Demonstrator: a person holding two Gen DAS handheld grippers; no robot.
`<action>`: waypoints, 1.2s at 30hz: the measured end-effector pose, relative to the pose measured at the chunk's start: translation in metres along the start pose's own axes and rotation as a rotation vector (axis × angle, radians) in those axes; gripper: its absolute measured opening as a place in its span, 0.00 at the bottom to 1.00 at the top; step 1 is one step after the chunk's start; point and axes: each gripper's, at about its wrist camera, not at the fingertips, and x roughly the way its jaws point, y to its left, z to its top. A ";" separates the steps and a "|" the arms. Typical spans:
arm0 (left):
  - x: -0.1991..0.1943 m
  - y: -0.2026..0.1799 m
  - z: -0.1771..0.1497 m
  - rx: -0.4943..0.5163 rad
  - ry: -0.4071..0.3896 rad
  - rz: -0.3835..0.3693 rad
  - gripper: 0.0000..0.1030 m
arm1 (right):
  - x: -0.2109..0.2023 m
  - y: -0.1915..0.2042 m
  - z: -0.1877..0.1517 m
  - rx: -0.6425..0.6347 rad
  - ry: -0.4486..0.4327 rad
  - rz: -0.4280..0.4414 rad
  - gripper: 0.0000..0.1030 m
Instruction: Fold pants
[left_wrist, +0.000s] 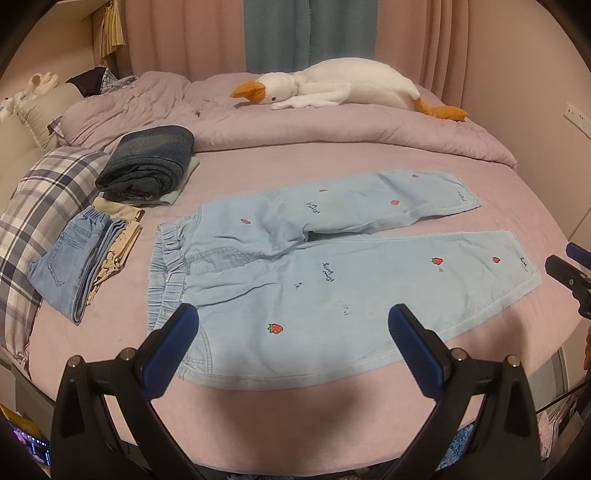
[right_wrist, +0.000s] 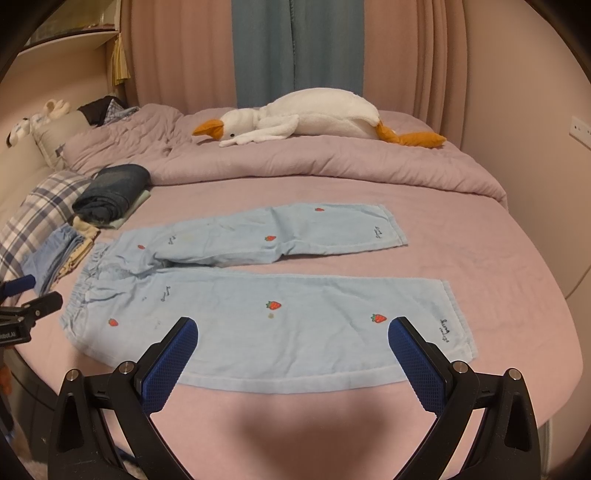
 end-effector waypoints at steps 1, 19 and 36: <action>0.000 0.000 0.000 0.001 0.000 -0.001 1.00 | 0.000 0.000 0.000 0.000 0.000 0.000 0.99; 0.001 -0.001 -0.001 0.002 0.005 -0.001 1.00 | -0.001 -0.001 0.000 0.003 0.000 -0.003 0.99; 0.011 0.006 -0.006 -0.042 0.037 -0.036 1.00 | 0.003 0.004 -0.007 -0.012 0.015 0.014 0.99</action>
